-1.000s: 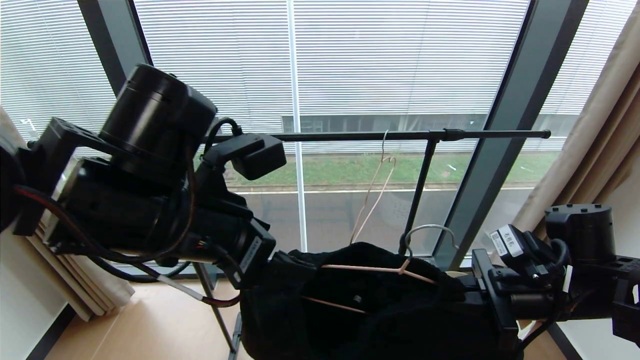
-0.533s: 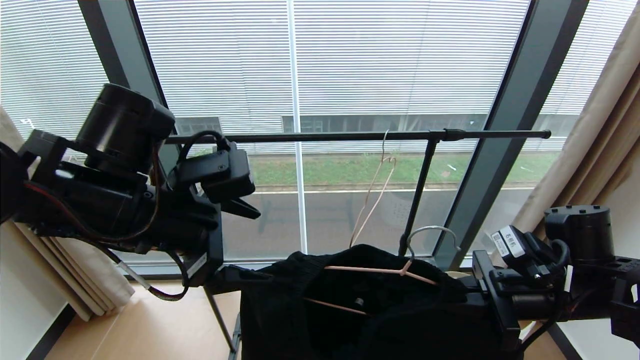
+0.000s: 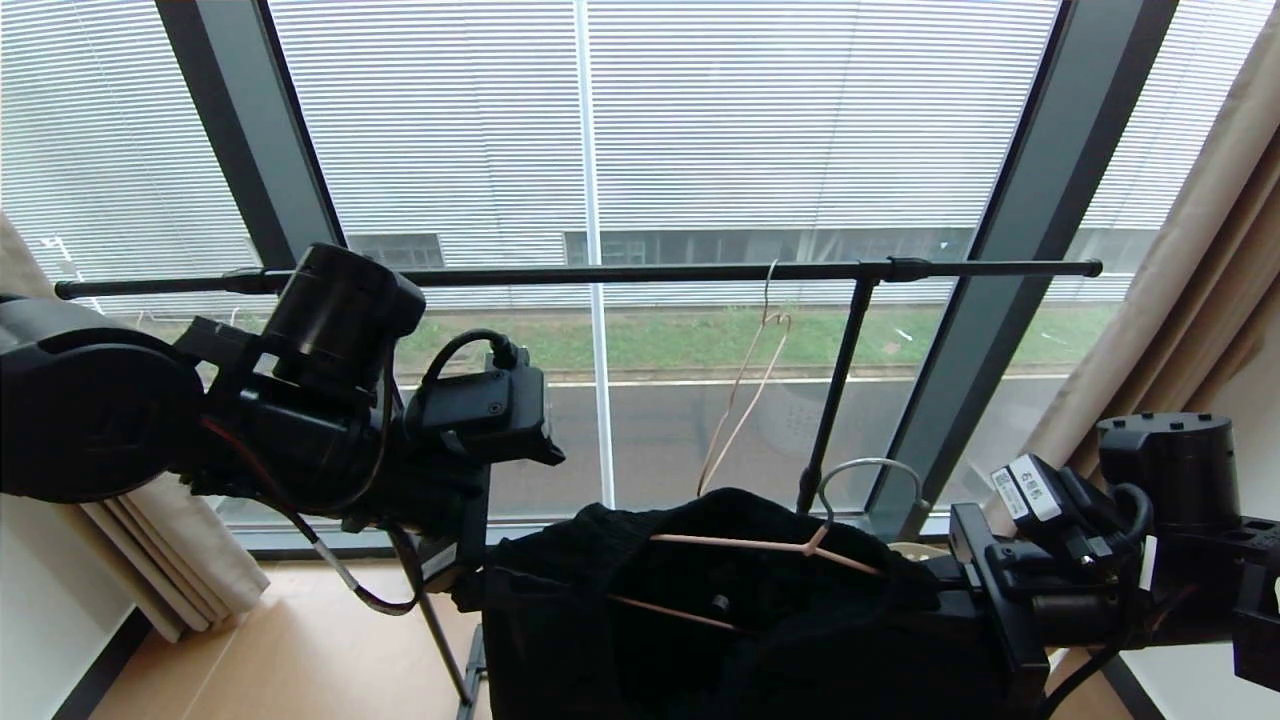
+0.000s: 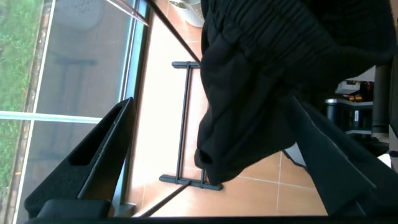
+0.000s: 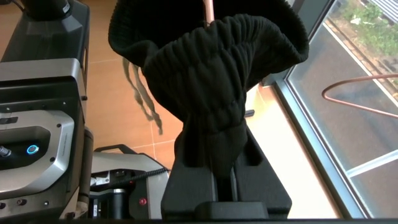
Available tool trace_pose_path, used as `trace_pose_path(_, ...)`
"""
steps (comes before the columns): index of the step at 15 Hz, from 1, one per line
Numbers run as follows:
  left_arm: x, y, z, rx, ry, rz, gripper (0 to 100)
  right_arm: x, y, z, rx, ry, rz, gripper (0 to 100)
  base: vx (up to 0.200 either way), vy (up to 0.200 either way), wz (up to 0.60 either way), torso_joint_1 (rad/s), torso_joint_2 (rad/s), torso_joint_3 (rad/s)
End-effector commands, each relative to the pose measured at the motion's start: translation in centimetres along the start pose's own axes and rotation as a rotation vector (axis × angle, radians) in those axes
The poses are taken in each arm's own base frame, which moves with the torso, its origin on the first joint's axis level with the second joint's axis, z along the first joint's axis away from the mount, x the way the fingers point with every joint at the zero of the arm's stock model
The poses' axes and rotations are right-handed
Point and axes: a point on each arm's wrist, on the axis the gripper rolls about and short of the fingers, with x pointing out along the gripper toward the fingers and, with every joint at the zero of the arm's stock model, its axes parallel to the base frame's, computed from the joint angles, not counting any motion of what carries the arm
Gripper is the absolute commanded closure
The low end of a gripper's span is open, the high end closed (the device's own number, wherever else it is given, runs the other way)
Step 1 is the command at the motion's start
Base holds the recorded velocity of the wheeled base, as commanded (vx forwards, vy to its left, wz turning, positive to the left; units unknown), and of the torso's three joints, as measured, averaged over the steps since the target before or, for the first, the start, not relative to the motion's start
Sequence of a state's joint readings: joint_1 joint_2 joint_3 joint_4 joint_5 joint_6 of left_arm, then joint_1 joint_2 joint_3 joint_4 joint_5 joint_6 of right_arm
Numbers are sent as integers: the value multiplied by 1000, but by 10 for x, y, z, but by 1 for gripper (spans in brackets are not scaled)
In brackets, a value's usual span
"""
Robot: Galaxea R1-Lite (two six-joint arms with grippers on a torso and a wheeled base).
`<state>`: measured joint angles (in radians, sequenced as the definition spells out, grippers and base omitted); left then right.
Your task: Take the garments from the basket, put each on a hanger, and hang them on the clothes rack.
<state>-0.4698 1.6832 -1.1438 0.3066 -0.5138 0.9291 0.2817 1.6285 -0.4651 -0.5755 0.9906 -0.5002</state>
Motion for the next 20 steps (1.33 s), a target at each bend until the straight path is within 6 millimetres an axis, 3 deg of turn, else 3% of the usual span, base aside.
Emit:
trace_pose_path(1, 13, 1, -1, -1, 5, -25, 0, 0, 2, 1, -7, -3, 4, 100, 0, 0, 0, 0, 0, 0)
trace_pose_path(12, 29, 4, 6, -59, -24, -28, 0, 12, 13, 7, -2, -5, 74, 100, 0, 0, 0, 0, 0, 0)
trace_pose_path(20, 37, 5, 5, -90, -21, -43, 0, 2, 23, 22, -40, -47, 65, 100, 0, 0, 0, 0, 0, 0)
